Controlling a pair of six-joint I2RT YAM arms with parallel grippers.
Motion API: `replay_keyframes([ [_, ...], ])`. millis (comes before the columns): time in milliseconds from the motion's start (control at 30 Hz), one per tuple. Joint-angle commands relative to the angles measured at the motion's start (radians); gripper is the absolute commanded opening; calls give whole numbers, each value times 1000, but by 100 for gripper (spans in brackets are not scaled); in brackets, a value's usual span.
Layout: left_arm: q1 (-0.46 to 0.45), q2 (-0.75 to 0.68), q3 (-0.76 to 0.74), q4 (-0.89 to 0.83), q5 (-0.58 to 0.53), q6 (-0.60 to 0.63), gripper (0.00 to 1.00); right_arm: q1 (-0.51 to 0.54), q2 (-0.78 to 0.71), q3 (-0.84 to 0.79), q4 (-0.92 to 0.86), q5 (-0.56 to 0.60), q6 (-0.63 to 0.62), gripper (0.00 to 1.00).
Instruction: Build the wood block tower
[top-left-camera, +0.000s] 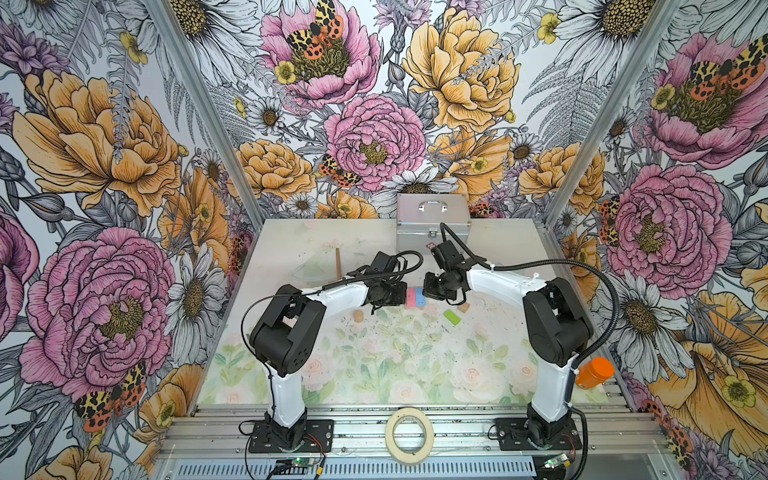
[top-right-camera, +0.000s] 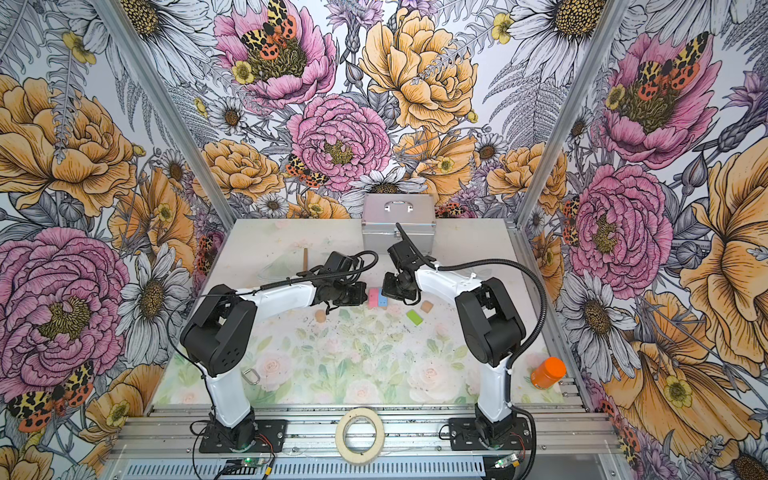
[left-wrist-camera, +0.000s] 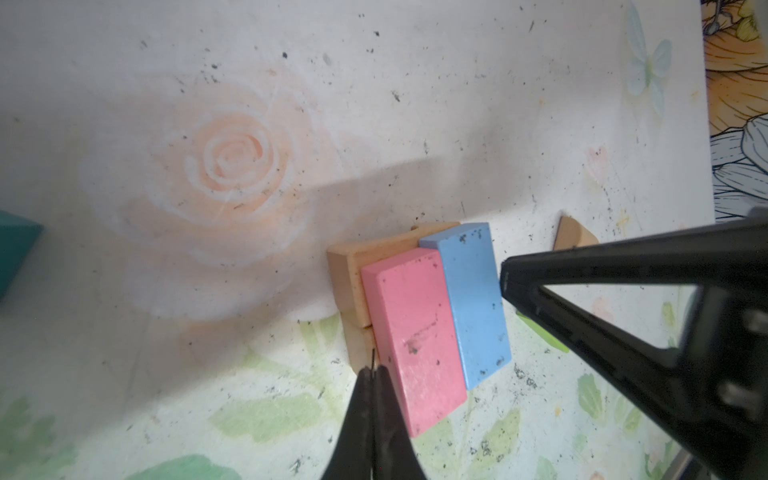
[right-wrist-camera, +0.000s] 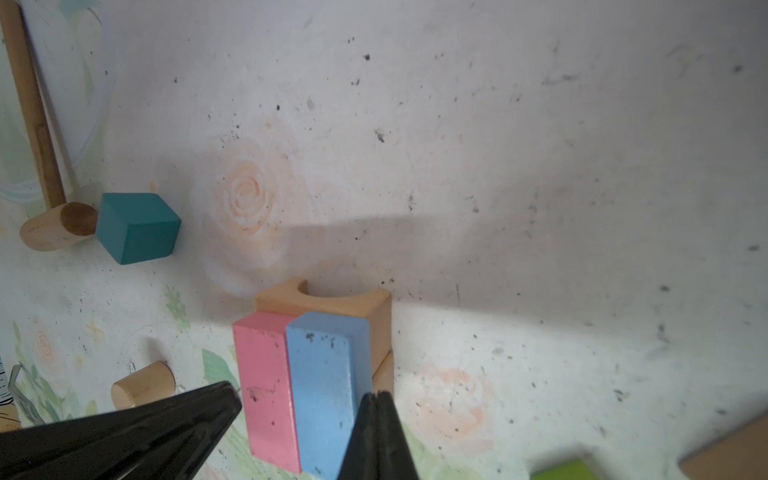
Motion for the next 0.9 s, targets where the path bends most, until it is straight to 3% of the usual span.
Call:
replay_keyframes([
  [0, 8, -2, 22, 2, -3, 17, 0, 1, 21, 17, 18, 6, 8, 0],
  [867, 8, -2, 19, 2, -1, 17, 0, 16, 14, 35, 18, 7, 8, 0],
])
